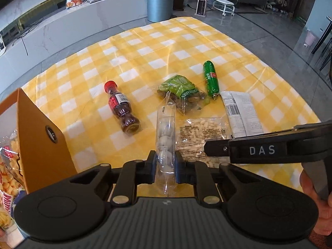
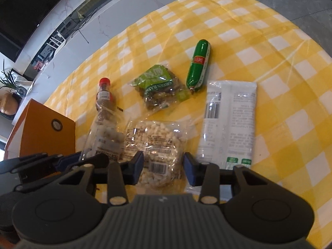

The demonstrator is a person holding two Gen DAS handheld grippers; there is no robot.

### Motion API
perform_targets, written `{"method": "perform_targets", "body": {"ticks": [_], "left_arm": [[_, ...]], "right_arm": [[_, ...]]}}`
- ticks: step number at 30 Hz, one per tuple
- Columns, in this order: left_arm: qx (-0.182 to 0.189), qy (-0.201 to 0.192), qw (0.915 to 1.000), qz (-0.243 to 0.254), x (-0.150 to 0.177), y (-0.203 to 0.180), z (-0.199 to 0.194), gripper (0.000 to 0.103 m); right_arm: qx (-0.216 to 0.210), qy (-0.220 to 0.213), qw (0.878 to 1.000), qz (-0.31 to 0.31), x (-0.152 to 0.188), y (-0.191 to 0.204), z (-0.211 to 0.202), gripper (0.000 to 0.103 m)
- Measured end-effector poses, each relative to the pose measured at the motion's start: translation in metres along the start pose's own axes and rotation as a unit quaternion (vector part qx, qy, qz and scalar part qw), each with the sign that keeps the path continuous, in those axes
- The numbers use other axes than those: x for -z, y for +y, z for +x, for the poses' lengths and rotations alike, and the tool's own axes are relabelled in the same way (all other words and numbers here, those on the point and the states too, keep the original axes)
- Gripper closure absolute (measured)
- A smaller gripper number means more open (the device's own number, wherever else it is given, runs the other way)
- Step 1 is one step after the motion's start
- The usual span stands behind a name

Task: Organize snacks
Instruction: 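Grasp the white puffed-snack bag with the right tool while the left tool holds the tube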

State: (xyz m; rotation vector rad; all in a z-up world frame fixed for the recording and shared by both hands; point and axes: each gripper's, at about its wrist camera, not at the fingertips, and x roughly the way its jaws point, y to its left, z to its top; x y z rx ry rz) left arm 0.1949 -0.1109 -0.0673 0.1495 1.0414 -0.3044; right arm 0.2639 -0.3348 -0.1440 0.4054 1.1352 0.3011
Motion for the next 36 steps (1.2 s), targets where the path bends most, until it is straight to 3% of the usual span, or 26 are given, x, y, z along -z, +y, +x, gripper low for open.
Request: {"method": "perform_targets", "body": {"ticks": [5, 11, 13, 17, 20, 25, 28, 30, 36], "left_arm": [[0.004, -0.003, 0.9998, -0.017, 0.003, 0.006, -0.002, 0.084], [0.012, -0.002, 0.9991, -0.041, 0.004, 0.016, -0.003, 0.084], [0.016, -0.002, 0.9986, -0.051, 0.005, 0.019, -0.003, 0.084], [0.014, -0.001, 0.9982, -0.058, 0.007, 0.021, -0.004, 0.084], [0.010, 0.000, 0.9977, -0.067, 0.009, 0.023, -0.006, 0.084], [0.008, -0.005, 0.9974, -0.071, 0.012, 0.025, -0.007, 0.084], [0.008, -0.008, 0.9972, -0.074, 0.012, 0.026, -0.007, 0.084], [0.009, -0.010, 0.9971, -0.075, 0.013, 0.026, -0.007, 0.084], [0.010, -0.012, 0.9971, -0.075, 0.013, 0.026, -0.007, 0.084]], "right_arm": [[-0.021, -0.024, 0.999, 0.022, -0.001, -0.003, -0.012, 0.072], [-0.095, -0.066, 0.991, 0.060, -0.002, -0.005, -0.032, 0.077], [-0.124, -0.080, 0.988, 0.050, -0.003, 0.001, -0.037, 0.077], [-0.124, -0.087, 0.988, 0.010, -0.006, 0.020, -0.037, 0.078], [-0.154, -0.082, 0.985, 0.005, -0.008, 0.031, -0.034, 0.090], [-0.137, -0.093, 0.985, -0.038, -0.007, 0.054, -0.033, 0.090], [-0.095, -0.133, 0.985, -0.056, -0.004, 0.059, -0.038, 0.084], [-0.047, -0.161, 0.984, -0.059, -0.004, 0.059, -0.041, 0.047], [0.016, -0.092, 0.994, -0.052, -0.008, 0.053, -0.014, 0.046]]}}
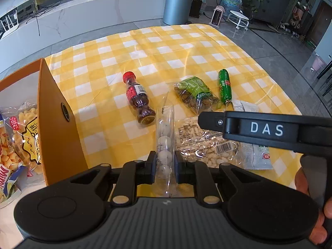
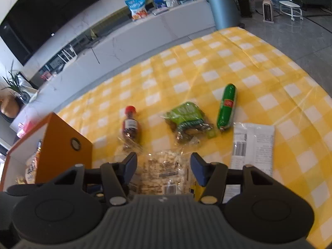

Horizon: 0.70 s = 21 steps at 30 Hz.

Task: Organize snacks
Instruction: 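Grasp the white puffed-snack bag with the right tool while the left tool holds the tube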

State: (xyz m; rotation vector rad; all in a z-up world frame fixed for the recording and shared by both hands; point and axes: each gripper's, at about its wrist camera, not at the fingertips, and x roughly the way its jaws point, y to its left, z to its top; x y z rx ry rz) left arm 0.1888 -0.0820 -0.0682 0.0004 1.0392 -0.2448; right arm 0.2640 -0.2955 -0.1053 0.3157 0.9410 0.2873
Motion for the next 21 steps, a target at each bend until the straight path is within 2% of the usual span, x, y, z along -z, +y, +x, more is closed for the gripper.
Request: {"method": "perform_targets", "body": {"ticks": [4, 9, 11, 13, 15, 17, 19, 21], "left_arm": [[0.005, 0.000, 1.0000, 0.003, 0.001, 0.000, -0.001, 0.084], [0.008, -0.001, 1.0000, 0.005, 0.001, 0.000, -0.001, 0.084], [0.010, -0.001, 0.9999, 0.005, 0.001, 0.001, -0.001, 0.084], [0.014, -0.002, 0.9999, 0.006, 0.001, 0.002, 0.000, 0.084], [0.015, -0.002, 0.9999, 0.006, 0.001, 0.002, 0.000, 0.084], [0.015, -0.003, 0.9999, 0.007, 0.001, 0.002, -0.001, 0.084], [0.014, -0.002, 0.9999, 0.007, 0.001, 0.001, -0.001, 0.084], [0.013, -0.003, 0.9999, 0.008, 0.001, 0.001, -0.001, 0.084]], "right_arm": [[0.005, 0.024, 1.000, 0.017, -0.001, -0.011, 0.007, 0.048], [0.034, 0.066, 0.997, 0.029, 0.004, -0.023, 0.017, 0.048], [0.031, 0.090, 0.994, 0.045, 0.007, -0.030, 0.021, 0.046], [0.018, 0.097, 0.994, 0.055, 0.010, -0.034, 0.022, 0.048], [0.008, 0.098, 0.994, 0.053, 0.011, -0.033, 0.022, 0.059], [-0.004, 0.100, 0.993, 0.063, 0.012, -0.035, 0.021, 0.061], [-0.004, 0.095, 0.993, 0.065, 0.012, -0.036, 0.018, 0.068], [-0.007, 0.088, 0.994, 0.067, 0.012, -0.038, 0.012, 0.079]]}}
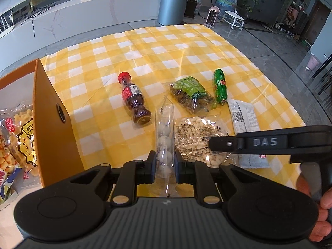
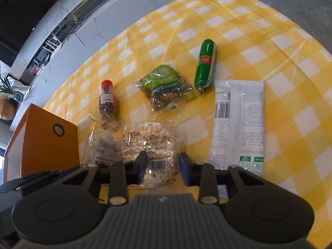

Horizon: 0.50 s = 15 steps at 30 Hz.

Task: Organize snacks
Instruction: 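Grasp the white puffed-snack bag with the right tool while the left tool holds the tube, then carry the candy tube and puffed-snack bag over the box with both tools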

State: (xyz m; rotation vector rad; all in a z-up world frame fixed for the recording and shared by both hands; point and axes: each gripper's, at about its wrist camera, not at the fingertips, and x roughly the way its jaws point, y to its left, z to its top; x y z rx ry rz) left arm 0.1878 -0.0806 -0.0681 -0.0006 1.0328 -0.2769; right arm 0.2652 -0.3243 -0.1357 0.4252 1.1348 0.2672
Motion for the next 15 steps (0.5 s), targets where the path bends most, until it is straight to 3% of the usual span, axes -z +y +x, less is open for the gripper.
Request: {"method": "perform_targets", "body": {"ticks": [3, 15], "left_arm": [[-0.003, -0.002, 1.0000, 0.001, 0.001, -0.001, 0.000, 0.084], [0.011, -0.036, 0.9989, -0.030, 0.000, 0.001, -0.026, 0.084]], "right_arm": [[-0.007, -0.014, 1.000, 0.007, 0.000, -0.002, -0.009, 0.088], [-0.028, -0.088, 0.996, 0.002, 0.003, -0.004, -0.052, 0.100]]}}
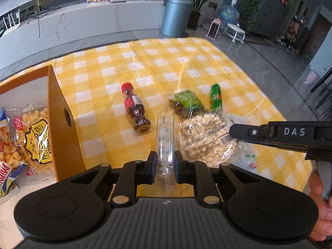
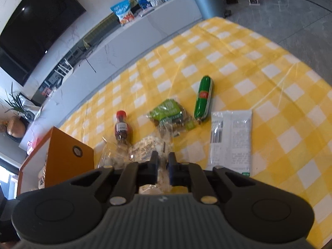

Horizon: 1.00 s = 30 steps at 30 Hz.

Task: Organize snacks
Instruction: 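Carry the candy tube and puffed-snack bag over the box with both tools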

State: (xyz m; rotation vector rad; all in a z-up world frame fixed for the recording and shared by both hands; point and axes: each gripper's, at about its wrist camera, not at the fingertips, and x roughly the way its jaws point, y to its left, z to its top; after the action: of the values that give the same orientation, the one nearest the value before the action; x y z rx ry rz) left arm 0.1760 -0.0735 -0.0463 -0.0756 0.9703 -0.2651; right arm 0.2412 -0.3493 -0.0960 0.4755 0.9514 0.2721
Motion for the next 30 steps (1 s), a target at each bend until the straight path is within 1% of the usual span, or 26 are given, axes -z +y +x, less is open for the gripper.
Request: {"method": "perform_targets", "body": {"ticks": [9, 13, 18, 24, 27, 30], "left_arm": [[0.028, -0.049, 0.9983, -0.014, -0.007, -0.004, -0.049, 0.086], [0.026, -0.079, 0.9964, -0.015, -0.008, -0.002, -0.074, 0.086], [0.013, -0.123, 0.9919, -0.026, -0.008, 0.009, -0.112, 0.086], [-0.016, -0.171, 0.9829, -0.067, -0.001, 0.046, -0.158, 0.086], [-0.044, -0.183, 0.9781, -0.088, 0.005, 0.068, -0.171, 0.086], [-0.056, -0.182, 0.9751, -0.114, 0.013, 0.091, -0.175, 0.086]], "right_arm": [[-0.002, -0.032, 0.999, -0.005, -0.002, 0.005, -0.023, 0.101], [-0.012, -0.045, 0.999, -0.008, 0.001, 0.014, -0.040, 0.101], [-0.030, -0.070, 0.996, -0.037, 0.002, 0.041, -0.066, 0.101], [-0.073, -0.091, 0.990, -0.074, 0.003, 0.089, -0.094, 0.101], [-0.099, -0.088, 0.987, -0.096, 0.007, 0.120, -0.099, 0.101], [-0.115, -0.079, 0.983, -0.121, 0.015, 0.152, -0.096, 0.101]]}}
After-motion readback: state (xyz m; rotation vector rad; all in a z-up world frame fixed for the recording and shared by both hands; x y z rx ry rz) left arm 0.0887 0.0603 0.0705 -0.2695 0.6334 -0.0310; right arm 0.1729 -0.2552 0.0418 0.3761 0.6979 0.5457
